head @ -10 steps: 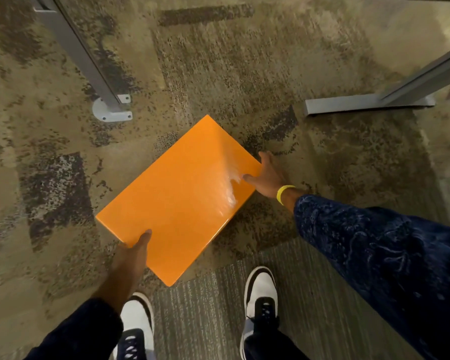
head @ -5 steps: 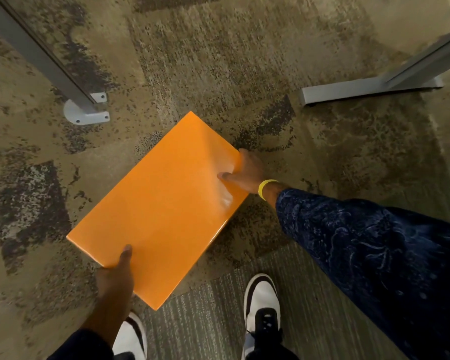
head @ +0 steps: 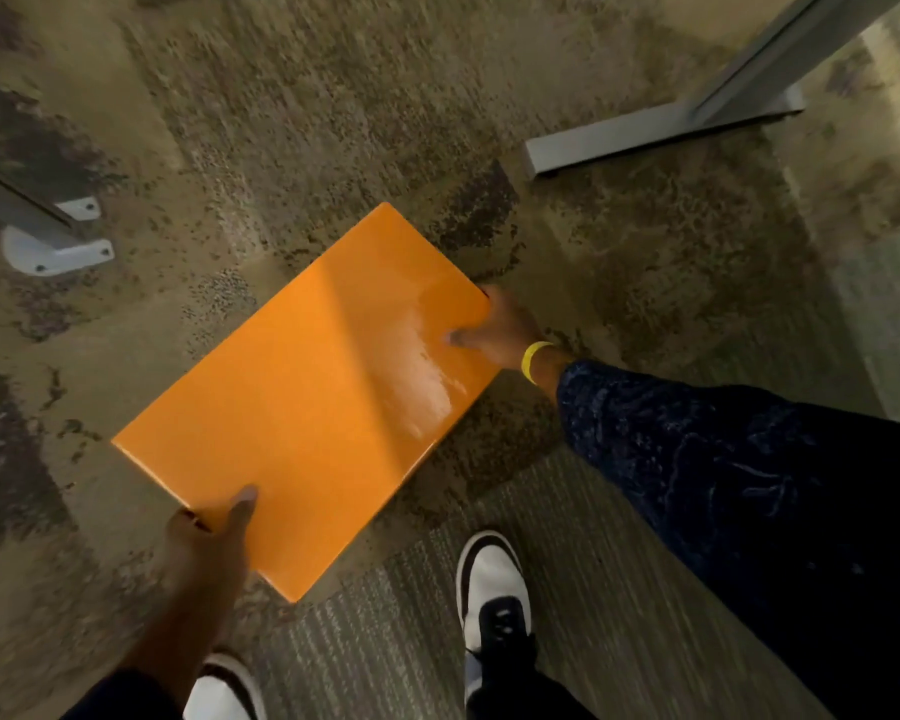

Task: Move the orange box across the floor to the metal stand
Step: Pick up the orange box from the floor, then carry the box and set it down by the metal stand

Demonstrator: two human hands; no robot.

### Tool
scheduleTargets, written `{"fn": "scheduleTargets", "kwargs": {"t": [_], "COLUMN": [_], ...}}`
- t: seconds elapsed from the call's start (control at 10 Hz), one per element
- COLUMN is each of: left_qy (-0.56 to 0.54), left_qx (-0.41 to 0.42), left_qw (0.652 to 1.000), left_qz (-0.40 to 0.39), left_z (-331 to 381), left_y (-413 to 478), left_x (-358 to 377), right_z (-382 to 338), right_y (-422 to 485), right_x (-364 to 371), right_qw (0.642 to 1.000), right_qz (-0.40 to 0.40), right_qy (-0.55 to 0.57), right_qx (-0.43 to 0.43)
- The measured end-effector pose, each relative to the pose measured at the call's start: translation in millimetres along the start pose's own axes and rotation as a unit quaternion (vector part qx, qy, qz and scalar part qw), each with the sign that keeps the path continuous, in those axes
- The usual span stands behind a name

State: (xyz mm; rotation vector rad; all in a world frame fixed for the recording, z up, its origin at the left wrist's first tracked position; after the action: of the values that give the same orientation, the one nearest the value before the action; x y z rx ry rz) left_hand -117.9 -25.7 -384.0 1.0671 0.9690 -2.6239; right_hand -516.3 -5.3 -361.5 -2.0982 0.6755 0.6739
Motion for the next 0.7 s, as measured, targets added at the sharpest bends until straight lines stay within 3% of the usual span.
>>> {"fn": "scheduleTargets", "kwargs": {"t": [0.3, 0.5, 0.7], "left_qy": [-0.016, -0.043, 0.023], "left_qx": [0.063, 0.142, 0.214], "left_qw": [0.986, 0.963, 0.937], "left_qz": [-0.152, -0.225, -0.275], "left_z": [71.3, 115.4, 136.6], "left_y": [-22.7, -54.9, -78.3], "left_x": [82.7, 137.5, 172.3], "right_z": [67.7, 112.6, 126.2], "right_y": [38.6, 61.7, 53.4], "right_x": [-90.1, -132.2, -140.2], "right_qw": [0.99, 0.987, 0.97], "right_qz": [0.117, 0.139, 0.201], "right_qy": [0.052, 0.049, -0.136], "right_qx": [0.05, 0.068, 0.03]}}
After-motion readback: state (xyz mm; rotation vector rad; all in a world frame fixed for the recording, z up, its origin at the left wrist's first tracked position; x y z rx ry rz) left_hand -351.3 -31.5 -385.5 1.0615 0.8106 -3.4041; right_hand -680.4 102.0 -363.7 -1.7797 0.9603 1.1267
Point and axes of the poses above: each hand's wrist, its own y-axis towards the middle knuckle, its own x-axis out of the palm, z = x × y, the point moved 5 cm from there along y, towards the middle knuckle, and after that the axes turned 12 degrees about z, right-handed, at the moved point
